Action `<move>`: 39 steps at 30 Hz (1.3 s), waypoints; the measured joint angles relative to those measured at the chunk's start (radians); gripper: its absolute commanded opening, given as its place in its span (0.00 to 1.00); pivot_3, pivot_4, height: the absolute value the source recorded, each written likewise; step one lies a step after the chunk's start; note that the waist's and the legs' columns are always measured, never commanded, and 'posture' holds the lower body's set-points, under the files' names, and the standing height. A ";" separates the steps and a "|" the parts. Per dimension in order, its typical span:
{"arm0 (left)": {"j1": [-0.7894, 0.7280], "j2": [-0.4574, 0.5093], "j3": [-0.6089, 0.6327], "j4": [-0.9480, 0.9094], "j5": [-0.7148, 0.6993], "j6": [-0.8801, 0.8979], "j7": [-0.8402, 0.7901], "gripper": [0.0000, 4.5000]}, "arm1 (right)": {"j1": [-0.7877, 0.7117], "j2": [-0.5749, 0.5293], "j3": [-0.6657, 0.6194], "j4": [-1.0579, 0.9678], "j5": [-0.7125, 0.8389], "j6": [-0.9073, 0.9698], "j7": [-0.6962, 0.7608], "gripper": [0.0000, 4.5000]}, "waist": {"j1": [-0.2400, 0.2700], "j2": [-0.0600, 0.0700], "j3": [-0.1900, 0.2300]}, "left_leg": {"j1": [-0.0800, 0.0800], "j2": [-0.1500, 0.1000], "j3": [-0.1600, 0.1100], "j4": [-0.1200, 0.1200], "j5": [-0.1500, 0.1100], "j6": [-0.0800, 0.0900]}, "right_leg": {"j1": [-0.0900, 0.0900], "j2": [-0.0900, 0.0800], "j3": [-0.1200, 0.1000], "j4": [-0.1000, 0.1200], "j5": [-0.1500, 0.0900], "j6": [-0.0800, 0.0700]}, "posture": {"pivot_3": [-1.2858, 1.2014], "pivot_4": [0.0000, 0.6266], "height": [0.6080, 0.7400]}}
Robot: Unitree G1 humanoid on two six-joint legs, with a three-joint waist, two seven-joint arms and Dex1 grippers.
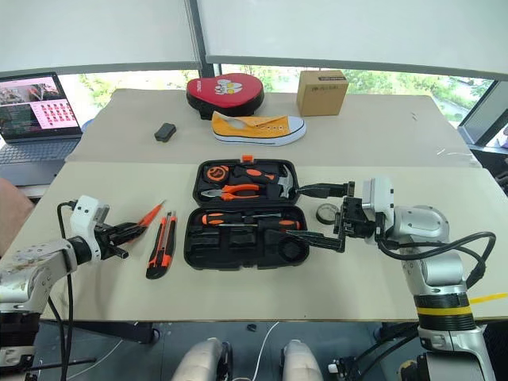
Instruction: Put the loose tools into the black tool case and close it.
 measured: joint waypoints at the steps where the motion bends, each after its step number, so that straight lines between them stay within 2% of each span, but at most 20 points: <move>1: 0.007 0.009 0.013 0.005 0.002 -0.064 -0.043 0.11 | 0.006 -0.006 0.000 -0.001 0.000 0.000 0.001 1.00 | -0.001 -0.001 0.001 | 0.000 0.000 0.000 0.000 0.000 0.000 | 0.000 0.000 0.000 0.000 0.000 0.000 | 0.52 0.24 1.00; 6: 0.002 0.116 0.035 -0.039 0.004 -0.309 -0.295 0.11 | 0.050 -0.073 -0.027 -0.010 0.000 0.006 0.004 1.00 | 0.002 -0.001 0.001 | -0.001 0.000 0.001 0.000 0.000 0.000 | 0.000 -0.002 -0.001 -0.001 0.000 0.000 | 0.52 0.24 1.00; 8: -0.037 0.150 -0.032 -0.096 0.014 -0.342 -0.390 0.11 | 0.076 -0.105 -0.040 -0.009 -0.003 0.006 0.012 1.00 | 0.009 -0.001 0.001 | -0.001 -0.002 0.001 0.000 0.000 0.001 | 0.001 -0.004 -0.002 -0.002 0.000 0.000 | 0.52 0.24 1.00; 11: -0.134 0.138 -0.194 -0.177 0.048 -0.305 -0.457 0.11 | 0.099 -0.131 -0.049 -0.004 -0.022 0.010 0.017 1.00 | 0.008 -0.001 0.001 | -0.002 -0.003 0.002 0.002 0.001 0.003 | 0.002 -0.003 -0.001 -0.002 0.001 0.002 | 0.52 0.24 1.00; 16: -0.278 0.027 -0.415 -0.182 0.197 -0.262 -0.423 0.11 | 0.108 -0.132 -0.051 -0.003 -0.019 0.053 -0.003 1.00 | -0.001 -0.002 0.001 | -0.004 -0.002 0.001 0.006 0.000 0.003 | 0.001 0.005 0.001 -0.001 0.001 0.003 | 0.52 0.24 1.00; 19: -0.326 -0.012 -0.496 -0.132 0.280 -0.248 -0.397 0.11 | 0.107 -0.129 -0.051 -0.033 -0.017 0.082 -0.023 1.00 | -0.008 -0.002 0.001 | -0.004 0.000 0.000 0.007 0.000 0.003 | 0.000 0.008 0.003 -0.001 0.001 0.003 | 0.52 0.24 1.00; 25: -0.363 -0.015 -0.534 -0.075 0.354 -0.287 -0.400 0.11 | 0.123 -0.128 -0.054 -0.082 -0.013 0.113 -0.032 1.00 | -0.002 -0.002 0.001 | -0.005 0.001 0.000 0.011 -0.001 0.004 | 0.001 0.007 0.003 0.000 0.001 0.003 | 0.52 0.24 1.00; 37: -0.400 -0.004 -0.553 -0.044 0.395 -0.309 -0.460 0.11 | 0.154 -0.125 -0.058 -0.120 0.003 0.124 -0.071 1.00 | -0.001 -0.002 0.001 | -0.005 0.001 0.000 0.013 -0.002 0.006 | 0.001 0.008 0.003 0.002 0.001 0.003 | 0.52 0.24 1.00; 39: -0.400 -0.014 -0.551 -0.044 0.393 -0.284 -0.461 0.33 | 0.154 -0.125 -0.058 -0.120 0.003 0.124 -0.075 1.00 | 0.000 -0.002 0.001 | -0.005 0.001 0.001 0.013 -0.002 0.006 | 0.001 0.007 0.003 0.002 0.001 0.003 | 0.52 0.24 1.00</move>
